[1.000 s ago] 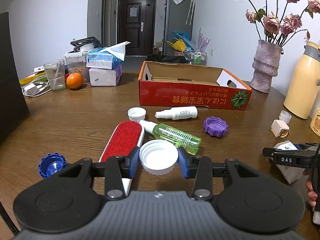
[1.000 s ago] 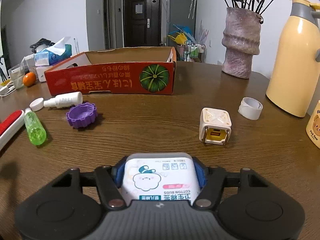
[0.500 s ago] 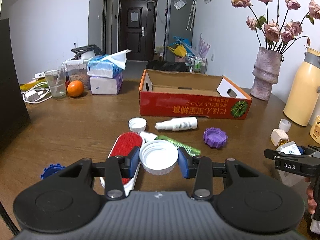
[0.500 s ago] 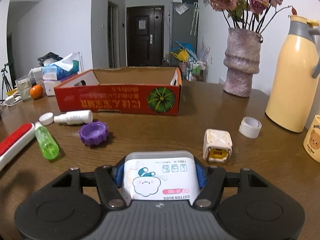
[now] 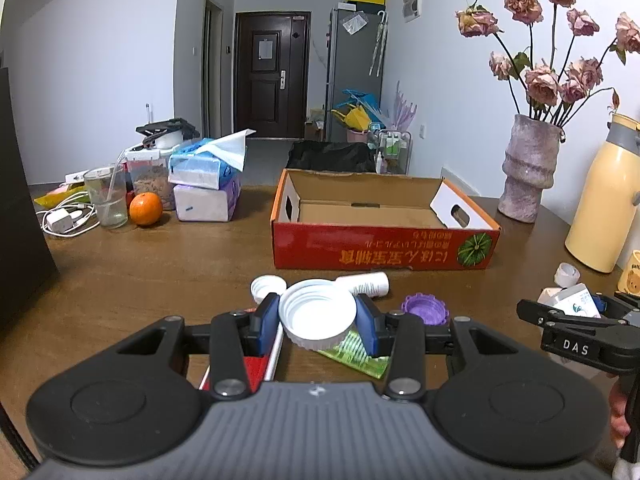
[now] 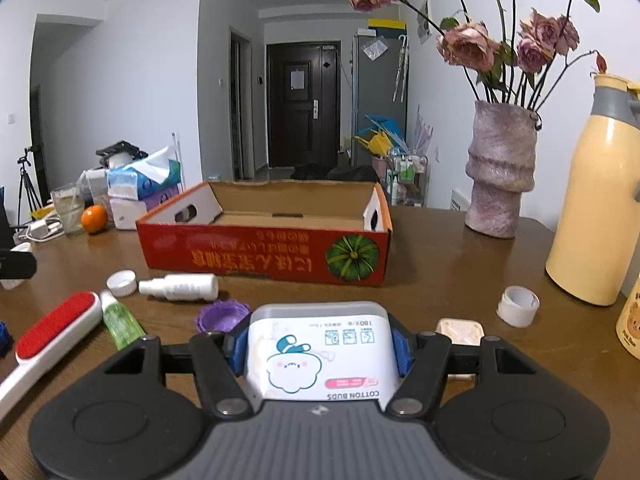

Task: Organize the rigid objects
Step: 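Carry the white cap and cotton-bud container with both tools over the cardboard box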

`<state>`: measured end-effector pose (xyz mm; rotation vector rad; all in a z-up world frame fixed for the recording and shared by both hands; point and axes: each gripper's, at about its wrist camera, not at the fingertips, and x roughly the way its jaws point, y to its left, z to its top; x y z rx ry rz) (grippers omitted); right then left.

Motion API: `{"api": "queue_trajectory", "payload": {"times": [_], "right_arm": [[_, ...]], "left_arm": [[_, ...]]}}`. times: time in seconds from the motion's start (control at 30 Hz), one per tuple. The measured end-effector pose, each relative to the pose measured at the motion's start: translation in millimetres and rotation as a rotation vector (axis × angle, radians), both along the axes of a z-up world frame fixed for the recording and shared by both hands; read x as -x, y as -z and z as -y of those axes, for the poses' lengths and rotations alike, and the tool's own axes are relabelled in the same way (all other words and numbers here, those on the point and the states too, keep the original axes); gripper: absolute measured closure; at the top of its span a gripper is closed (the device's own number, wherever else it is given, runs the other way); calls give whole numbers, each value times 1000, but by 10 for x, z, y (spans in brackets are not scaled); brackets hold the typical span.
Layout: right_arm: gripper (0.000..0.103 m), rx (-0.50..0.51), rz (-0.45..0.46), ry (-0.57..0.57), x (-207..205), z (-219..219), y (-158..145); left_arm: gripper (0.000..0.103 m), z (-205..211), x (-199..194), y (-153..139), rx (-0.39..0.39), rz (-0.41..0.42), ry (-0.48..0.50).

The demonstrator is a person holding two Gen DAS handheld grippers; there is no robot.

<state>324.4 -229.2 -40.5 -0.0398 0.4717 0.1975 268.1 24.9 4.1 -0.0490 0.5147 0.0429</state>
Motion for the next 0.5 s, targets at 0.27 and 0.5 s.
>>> {"api": "queue_trajectory", "payload": {"times": [0.27, 0.5], "right_arm": [[40, -23, 55, -7, -75, -111, -193], [40, -46, 89, -29, -206, -223, -312]], "left_arm": [[62, 17, -191, -104, 1, 15, -10], [62, 27, -394, -151, 2, 24, -24]]}}
